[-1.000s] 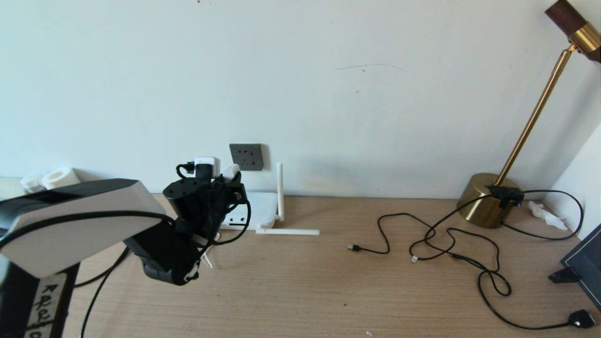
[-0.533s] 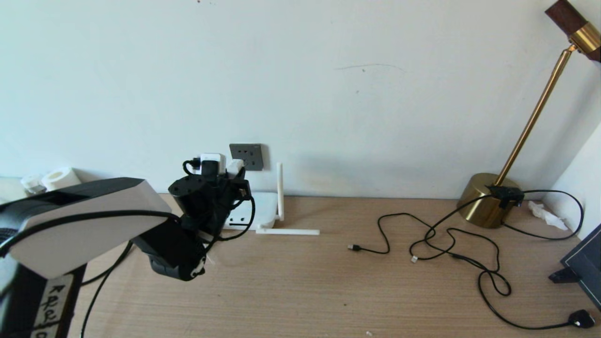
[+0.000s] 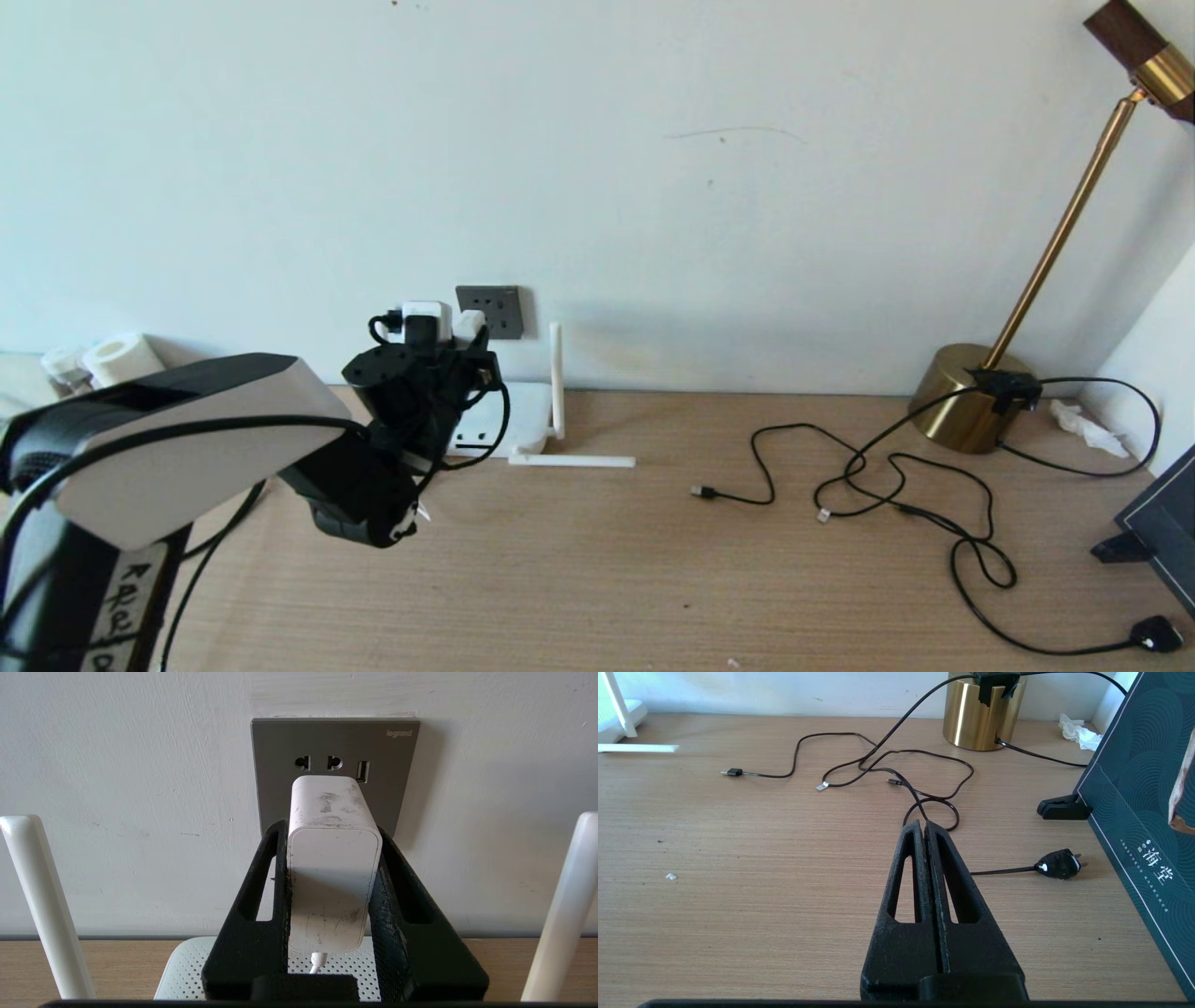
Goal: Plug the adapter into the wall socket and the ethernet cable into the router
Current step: Plug plug into socket
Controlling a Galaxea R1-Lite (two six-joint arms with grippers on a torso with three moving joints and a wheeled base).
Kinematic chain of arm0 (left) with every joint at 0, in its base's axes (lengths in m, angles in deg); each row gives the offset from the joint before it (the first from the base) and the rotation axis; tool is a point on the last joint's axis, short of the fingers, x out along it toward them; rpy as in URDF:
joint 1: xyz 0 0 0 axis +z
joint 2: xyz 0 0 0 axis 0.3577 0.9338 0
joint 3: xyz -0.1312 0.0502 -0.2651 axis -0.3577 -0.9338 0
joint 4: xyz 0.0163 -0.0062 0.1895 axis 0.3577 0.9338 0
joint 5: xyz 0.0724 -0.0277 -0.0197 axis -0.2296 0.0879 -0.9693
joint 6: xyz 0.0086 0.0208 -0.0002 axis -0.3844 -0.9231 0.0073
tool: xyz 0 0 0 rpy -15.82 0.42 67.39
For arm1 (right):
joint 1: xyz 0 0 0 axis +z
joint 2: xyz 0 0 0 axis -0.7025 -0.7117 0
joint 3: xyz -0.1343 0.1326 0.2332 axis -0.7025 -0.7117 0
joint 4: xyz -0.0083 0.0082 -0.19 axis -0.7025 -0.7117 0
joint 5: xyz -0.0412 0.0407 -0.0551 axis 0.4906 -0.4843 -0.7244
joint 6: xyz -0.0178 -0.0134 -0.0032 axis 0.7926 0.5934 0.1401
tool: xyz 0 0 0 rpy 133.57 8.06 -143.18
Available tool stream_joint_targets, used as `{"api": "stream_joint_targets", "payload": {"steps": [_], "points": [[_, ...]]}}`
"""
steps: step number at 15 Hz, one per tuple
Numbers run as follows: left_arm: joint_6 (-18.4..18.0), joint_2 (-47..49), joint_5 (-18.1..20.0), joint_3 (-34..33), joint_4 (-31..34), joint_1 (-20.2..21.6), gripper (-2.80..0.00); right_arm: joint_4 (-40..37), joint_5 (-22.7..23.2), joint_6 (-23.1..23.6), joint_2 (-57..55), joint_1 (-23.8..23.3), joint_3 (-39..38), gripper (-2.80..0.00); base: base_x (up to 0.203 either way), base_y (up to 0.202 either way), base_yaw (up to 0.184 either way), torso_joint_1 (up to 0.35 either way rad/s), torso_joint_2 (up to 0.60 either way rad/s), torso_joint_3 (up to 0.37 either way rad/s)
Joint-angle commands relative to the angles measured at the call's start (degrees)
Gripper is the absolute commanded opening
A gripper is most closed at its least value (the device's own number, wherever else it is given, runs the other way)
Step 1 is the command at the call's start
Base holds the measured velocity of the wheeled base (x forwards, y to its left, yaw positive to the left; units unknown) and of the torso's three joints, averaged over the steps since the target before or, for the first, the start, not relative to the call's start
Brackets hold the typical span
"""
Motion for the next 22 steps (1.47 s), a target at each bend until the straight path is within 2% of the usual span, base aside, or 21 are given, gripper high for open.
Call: {"api": "stream_joint_targets", "payload": {"steps": [1, 22], "points": [[0.0, 0.7, -0.1, 0.2, -0.5, 0.1, -2.8, 0.0, 0.0, 0.0, -0.1, 0.0, 0.0, -2.8, 0.0, 0.0, 0.0, 0.0, 0.0, 0.0], [0.0, 3.5, -1.1, 5.7, -0.5, 0.1, -2.8, 0.0, 0.0, 0.0, 0.0, 0.0, 0.0, -2.8, 0.0, 0.0, 0.0, 0.0, 0.0, 0.0]]}}
